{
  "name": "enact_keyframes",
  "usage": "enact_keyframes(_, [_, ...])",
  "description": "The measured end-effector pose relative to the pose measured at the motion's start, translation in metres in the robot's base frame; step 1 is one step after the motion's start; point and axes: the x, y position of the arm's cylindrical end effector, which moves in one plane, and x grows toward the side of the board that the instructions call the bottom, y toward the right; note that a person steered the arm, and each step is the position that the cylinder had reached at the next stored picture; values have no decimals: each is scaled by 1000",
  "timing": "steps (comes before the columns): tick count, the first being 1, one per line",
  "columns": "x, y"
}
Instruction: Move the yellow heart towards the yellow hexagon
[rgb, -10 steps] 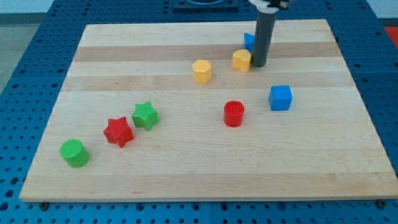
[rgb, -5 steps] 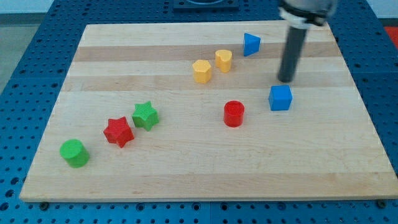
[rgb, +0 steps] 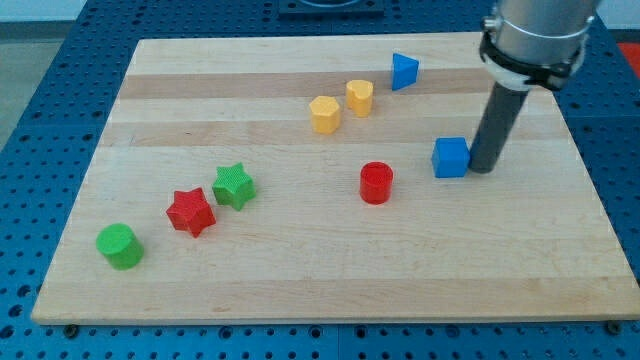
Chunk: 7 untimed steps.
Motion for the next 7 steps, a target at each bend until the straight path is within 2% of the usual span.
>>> enact_keyframes(3, [-1, -92])
enact_keyframes(7, [-2, -88])
